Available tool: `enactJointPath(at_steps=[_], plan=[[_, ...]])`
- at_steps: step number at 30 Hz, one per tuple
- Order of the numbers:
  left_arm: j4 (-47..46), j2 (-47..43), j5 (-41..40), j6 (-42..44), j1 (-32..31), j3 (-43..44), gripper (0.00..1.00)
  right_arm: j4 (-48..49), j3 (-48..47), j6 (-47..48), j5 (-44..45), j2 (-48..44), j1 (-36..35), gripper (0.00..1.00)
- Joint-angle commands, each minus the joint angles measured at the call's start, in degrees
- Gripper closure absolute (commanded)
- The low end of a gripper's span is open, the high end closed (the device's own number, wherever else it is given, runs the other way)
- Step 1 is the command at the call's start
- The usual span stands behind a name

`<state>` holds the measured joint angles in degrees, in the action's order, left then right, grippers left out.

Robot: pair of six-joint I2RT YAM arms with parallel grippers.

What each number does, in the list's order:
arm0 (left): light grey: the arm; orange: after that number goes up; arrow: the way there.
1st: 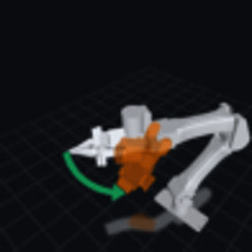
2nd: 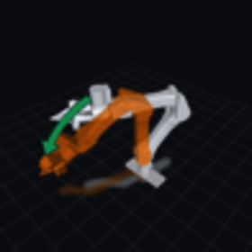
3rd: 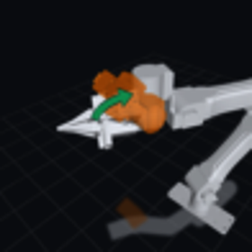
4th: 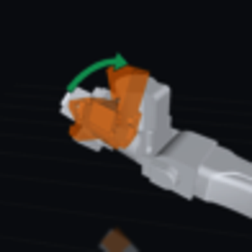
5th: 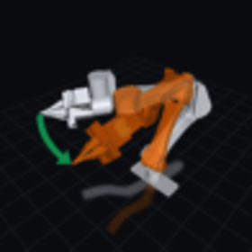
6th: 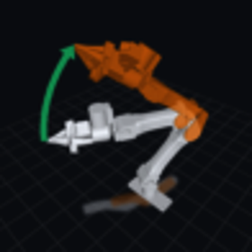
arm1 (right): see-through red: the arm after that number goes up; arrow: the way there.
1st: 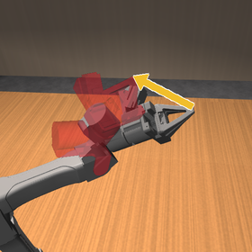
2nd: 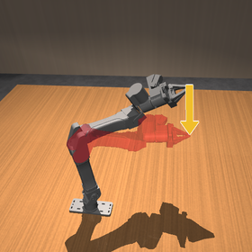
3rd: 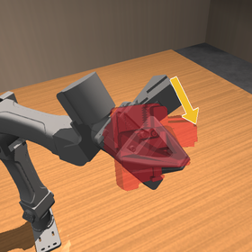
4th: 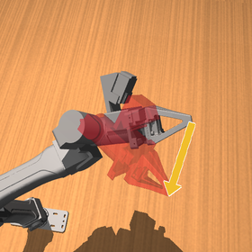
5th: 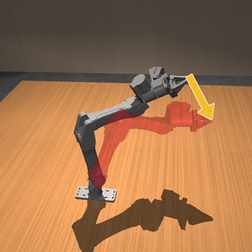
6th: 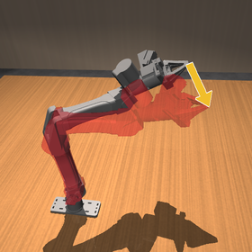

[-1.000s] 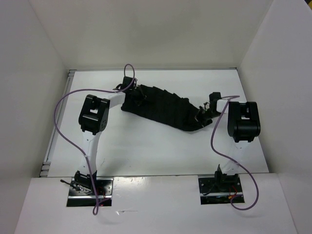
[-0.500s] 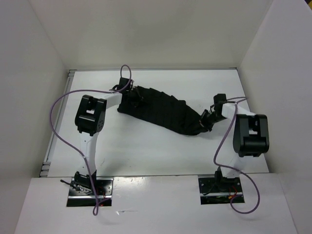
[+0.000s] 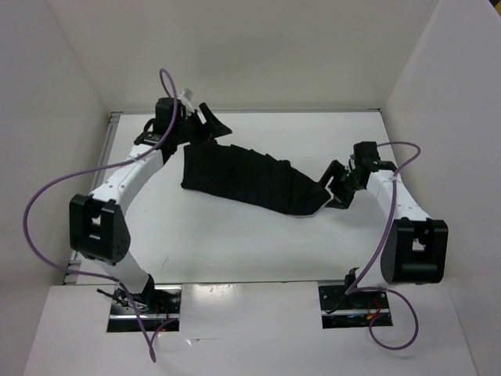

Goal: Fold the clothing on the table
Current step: Fold the skirt

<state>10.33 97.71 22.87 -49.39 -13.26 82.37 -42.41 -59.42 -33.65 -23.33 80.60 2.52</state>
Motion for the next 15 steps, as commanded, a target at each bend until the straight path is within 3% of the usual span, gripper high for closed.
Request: enactJointPath(at_steps=[1,8,15], plan=[[2.8,-5.9,-3.9,3.0,0.9,-4.0,0.19,-1.2,3.9,-0.5,-1.1,1.3,0.0,0.24],[11.3,-11.0,-14.4,9.2,0.9,-8.3,0.19,8.0,6.9,-3.6,-4.2,6.8,0.0,0.24],[10.4,-12.9,-13.3,9.3,1.4,-19.9,0.19,20.1,7.5,-7.8,-5.8,15.1,0.0,0.23]])
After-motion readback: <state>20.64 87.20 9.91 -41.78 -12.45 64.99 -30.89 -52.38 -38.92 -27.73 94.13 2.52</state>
